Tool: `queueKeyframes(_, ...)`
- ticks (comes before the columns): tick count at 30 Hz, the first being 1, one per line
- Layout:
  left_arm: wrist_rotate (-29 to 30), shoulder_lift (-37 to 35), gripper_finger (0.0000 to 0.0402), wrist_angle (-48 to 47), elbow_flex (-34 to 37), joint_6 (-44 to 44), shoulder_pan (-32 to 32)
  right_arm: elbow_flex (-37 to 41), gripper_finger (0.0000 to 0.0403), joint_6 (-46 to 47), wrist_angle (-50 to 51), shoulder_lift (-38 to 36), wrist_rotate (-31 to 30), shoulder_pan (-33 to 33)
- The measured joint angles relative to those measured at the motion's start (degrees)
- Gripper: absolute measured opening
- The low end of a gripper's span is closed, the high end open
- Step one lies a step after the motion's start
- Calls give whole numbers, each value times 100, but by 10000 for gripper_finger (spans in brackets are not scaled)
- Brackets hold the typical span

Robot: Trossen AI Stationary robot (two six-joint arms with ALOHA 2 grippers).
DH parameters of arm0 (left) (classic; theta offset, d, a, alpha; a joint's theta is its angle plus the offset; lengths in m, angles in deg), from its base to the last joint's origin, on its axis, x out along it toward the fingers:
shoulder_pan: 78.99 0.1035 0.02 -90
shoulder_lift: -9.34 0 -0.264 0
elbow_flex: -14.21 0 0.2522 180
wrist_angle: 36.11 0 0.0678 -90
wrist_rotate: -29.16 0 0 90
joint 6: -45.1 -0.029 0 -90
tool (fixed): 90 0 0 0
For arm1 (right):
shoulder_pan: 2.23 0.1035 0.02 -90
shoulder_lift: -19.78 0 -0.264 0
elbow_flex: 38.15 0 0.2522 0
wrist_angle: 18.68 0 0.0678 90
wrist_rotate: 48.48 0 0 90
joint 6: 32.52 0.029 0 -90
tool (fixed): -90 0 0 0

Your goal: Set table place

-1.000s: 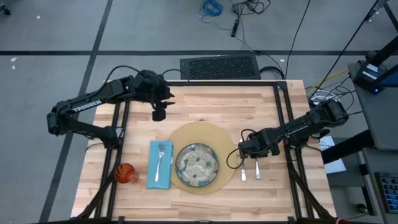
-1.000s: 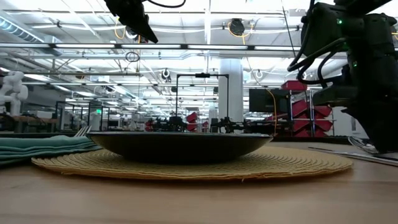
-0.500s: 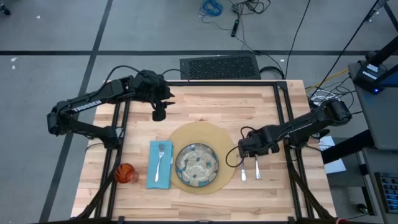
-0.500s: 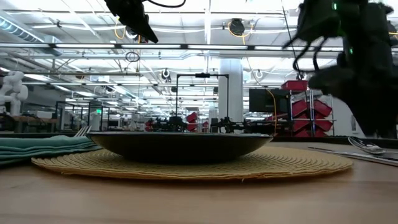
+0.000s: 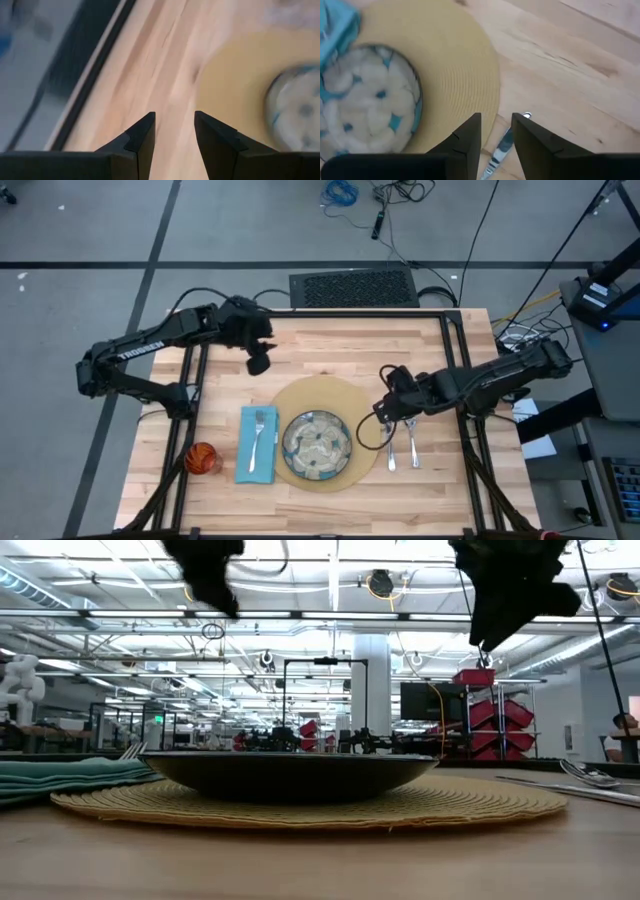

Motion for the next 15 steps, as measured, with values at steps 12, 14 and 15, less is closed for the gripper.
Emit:
queueKeyframes(12,407,-922,123,-3036,2,3358,-1211,6,97,-4118,-1719,832,-863,-635)
queueKeyframes(14,379,-1162,123,-3255,2,3867,-1630,8,97,-4849,-2477,984,-601,-893)
queueKeyframes(15,447,-1282,123,-3318,2,4097,-1839,8,97,-5233,-2963,1053,-191,-1051)
